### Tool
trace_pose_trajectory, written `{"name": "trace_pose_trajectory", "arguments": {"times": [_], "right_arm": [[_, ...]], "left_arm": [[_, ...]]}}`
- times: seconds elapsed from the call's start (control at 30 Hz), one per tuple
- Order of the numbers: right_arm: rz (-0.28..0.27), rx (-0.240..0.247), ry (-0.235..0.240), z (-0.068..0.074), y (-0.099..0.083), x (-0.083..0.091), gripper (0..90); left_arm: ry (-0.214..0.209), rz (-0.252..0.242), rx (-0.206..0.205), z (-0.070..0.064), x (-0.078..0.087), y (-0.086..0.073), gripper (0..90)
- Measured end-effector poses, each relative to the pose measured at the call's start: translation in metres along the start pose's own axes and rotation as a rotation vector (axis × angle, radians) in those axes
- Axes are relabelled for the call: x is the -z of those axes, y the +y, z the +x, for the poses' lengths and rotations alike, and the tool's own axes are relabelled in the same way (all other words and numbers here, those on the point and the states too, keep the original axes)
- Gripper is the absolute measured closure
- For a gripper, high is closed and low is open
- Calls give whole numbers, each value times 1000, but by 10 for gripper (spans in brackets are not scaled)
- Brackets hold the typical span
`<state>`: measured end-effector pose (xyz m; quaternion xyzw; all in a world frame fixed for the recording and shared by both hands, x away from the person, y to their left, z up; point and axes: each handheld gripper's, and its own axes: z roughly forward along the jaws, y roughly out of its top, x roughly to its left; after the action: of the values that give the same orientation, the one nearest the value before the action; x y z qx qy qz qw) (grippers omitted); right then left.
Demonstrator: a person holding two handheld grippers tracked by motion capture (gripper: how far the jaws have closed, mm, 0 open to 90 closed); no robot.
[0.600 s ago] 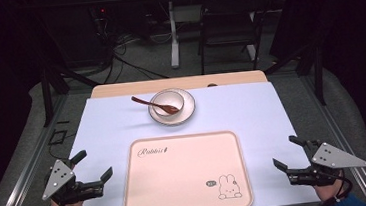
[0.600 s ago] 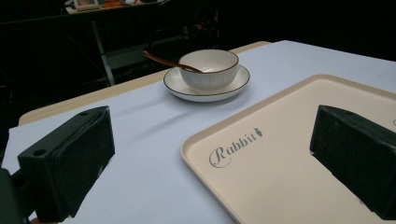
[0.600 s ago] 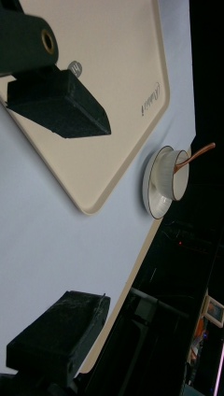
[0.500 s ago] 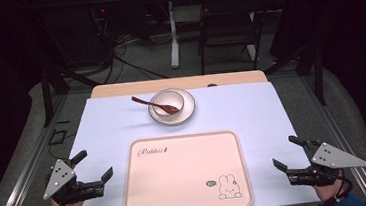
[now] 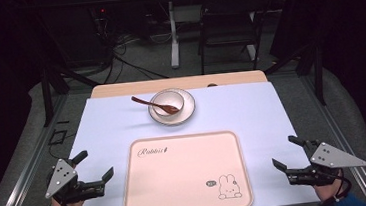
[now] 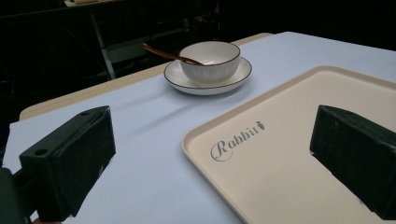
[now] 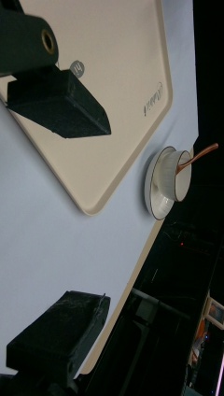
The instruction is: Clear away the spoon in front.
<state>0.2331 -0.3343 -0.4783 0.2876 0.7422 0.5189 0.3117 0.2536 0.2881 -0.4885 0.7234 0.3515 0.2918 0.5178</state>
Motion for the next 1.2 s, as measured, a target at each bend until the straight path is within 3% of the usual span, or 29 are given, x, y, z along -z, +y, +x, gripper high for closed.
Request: {"name": "trace_pose_trajectory", "arguments": {"times": [0.23, 0.37, 0.5, 0.77, 1.2], "right_arm": [[-8, 0, -1, -1, 1, -1, 140], [-6, 0, 0, -1, 1, -2, 140], [-6, 3, 1, -1, 1, -2, 140], [2, 10, 10, 0, 1, -5, 140], [10, 14, 12, 0, 1, -7, 140]], "left_arm": [[-1, 10, 4, 1, 0, -1, 0], [5, 9, -30, -1, -2, 2, 0], [4, 17, -37, -3, -5, 7, 0], [17, 31, 17, 0, -17, 23, 0], [10, 81, 46, 4, -56, 41, 0]]}}
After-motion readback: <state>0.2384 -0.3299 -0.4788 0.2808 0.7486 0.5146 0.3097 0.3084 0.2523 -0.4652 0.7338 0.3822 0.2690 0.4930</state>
